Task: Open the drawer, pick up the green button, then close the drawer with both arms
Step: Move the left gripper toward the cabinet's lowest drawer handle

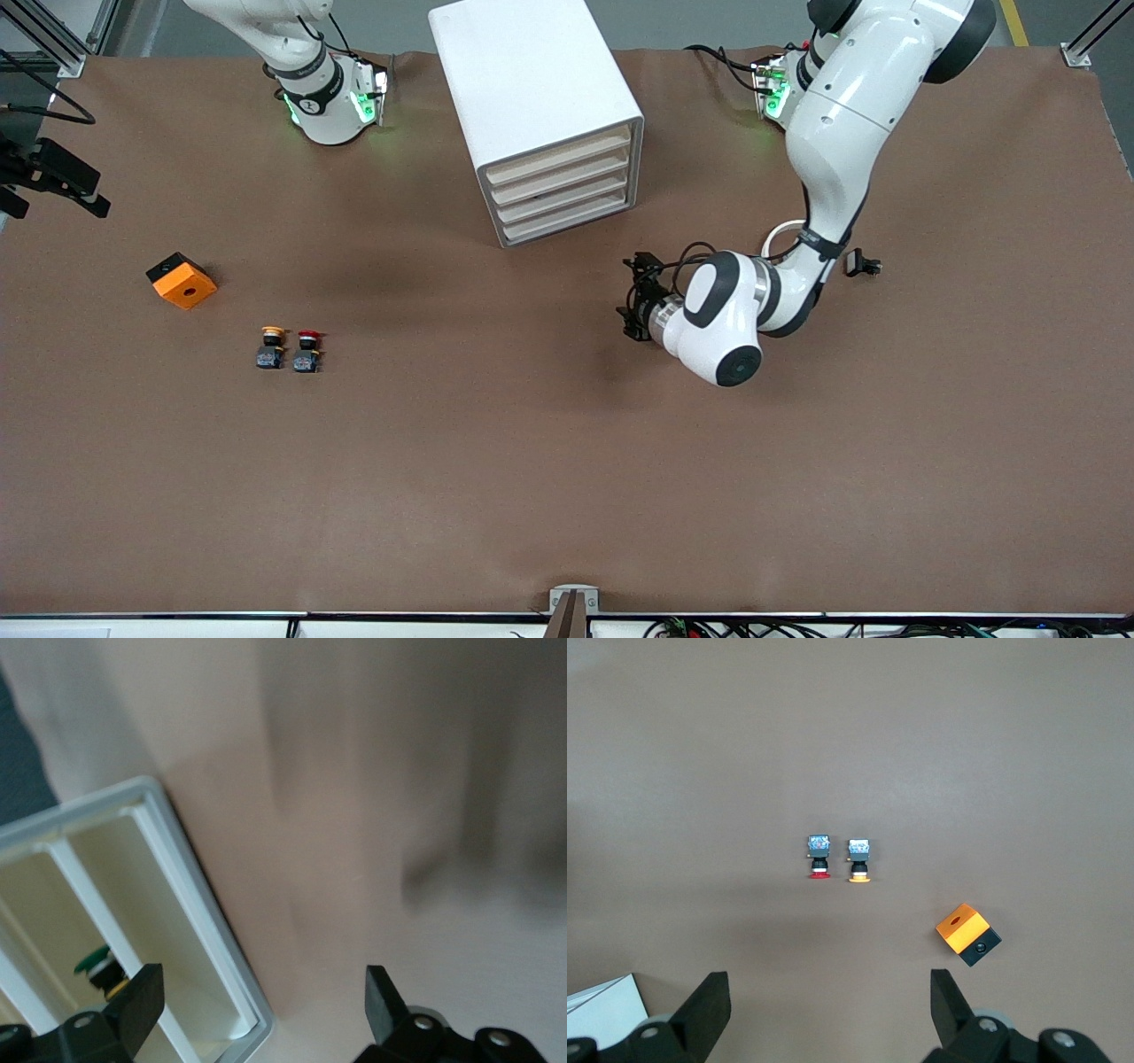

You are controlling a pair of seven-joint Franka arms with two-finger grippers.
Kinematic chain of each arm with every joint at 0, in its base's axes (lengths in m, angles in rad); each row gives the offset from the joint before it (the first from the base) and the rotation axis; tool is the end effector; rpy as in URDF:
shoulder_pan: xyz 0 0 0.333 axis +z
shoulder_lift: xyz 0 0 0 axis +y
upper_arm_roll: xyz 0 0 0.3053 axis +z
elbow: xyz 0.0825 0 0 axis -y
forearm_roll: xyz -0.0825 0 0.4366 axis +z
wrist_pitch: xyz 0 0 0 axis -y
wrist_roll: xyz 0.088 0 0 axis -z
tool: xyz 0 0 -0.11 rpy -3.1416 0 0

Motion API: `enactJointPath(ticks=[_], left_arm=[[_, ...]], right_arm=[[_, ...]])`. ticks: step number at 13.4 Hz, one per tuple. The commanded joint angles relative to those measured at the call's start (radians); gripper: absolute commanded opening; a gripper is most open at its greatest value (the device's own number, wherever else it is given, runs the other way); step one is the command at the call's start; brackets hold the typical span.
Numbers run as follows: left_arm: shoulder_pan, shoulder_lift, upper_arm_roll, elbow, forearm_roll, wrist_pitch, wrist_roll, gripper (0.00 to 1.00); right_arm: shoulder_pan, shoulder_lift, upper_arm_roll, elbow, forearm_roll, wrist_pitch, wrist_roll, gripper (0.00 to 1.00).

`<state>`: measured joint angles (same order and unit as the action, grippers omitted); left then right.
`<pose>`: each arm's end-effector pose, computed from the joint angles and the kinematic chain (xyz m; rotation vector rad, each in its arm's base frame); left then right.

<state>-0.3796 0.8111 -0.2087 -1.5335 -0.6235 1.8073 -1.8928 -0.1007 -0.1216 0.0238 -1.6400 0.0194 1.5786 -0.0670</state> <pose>0.5484 -0.4123 0.1269 -1.7914 -1.9429 1.1887 0.5695 -0.0409 0.6468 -3.1280 0.0149 -0.0957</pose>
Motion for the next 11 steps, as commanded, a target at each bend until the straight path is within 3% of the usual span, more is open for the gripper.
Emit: enactJointPath(ticks=[1,2,5,10,11], left_arm=[[-0.061,0.028,0.005,0.01,-0.067,-0.008,-0.125,1.0],[-0.077,0.028,0.005,0.009,-0.091,-0.016,-0.171,1.0],[-0.075,0.037,0.005,0.015,-0.099,-0.213,-0.192,0.99],[-0.09,0.075,0.005,0.013,-0.168,-0.266,-0.189,0.6],[-0.09,0.076,0.003,0.013,-0.183,-0.266,-0.189,0.57]], right_arm=[[-0.001,-0.006,0.004,0.003,-0.01,0.0,0.009,1.0],[-0.001,-0.006,0.004,0.003,-0.01,0.0,0.009,1.0],[-0.001,-0.006,0.004,0.003,-0.012,0.0,0.009,1.0],[0.001,-0.006,0.004,0.003,-0.018,0.0,0.009,1.0],[0.001,-0.006,0.004,0.003,-0.018,0.0,0.009,1.0]])
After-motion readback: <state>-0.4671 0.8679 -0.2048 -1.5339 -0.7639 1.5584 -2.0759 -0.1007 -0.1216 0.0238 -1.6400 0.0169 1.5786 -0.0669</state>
